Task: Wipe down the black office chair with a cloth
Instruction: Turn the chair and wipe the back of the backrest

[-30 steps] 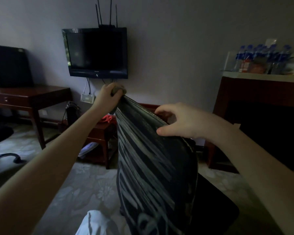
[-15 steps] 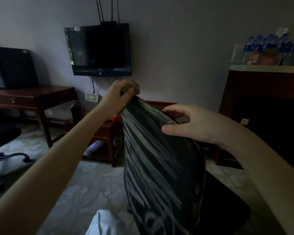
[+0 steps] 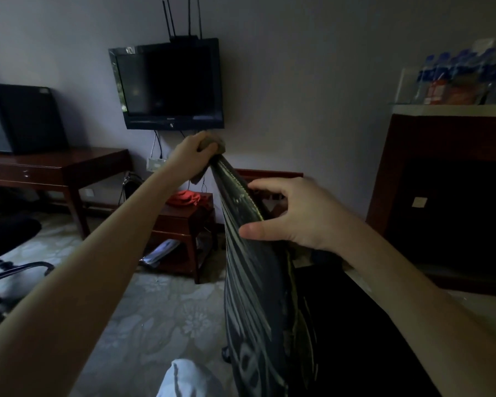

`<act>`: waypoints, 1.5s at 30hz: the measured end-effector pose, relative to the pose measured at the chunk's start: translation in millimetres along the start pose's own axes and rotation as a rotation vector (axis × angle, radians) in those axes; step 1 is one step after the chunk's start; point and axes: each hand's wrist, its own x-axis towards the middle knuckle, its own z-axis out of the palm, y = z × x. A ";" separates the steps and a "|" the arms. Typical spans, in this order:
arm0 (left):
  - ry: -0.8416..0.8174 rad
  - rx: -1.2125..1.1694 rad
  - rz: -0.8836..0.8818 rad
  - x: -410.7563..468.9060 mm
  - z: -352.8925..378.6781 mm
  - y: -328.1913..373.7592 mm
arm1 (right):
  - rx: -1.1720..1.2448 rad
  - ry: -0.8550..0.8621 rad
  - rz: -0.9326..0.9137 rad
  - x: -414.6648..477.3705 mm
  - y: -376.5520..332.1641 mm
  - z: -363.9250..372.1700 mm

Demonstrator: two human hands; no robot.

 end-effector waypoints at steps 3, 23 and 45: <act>-0.043 0.000 0.097 -11.6 -6.4 7.5 | -0.021 0.035 -0.012 5.6 -0.2 6.1; -0.112 0.067 0.229 -22.6 -16.2 22.5 | 0.098 -0.037 -0.043 8.5 2.1 21.4; -0.162 0.212 0.225 -69.1 -35.3 33.4 | 0.189 0.035 -0.011 44.3 -0.2 49.6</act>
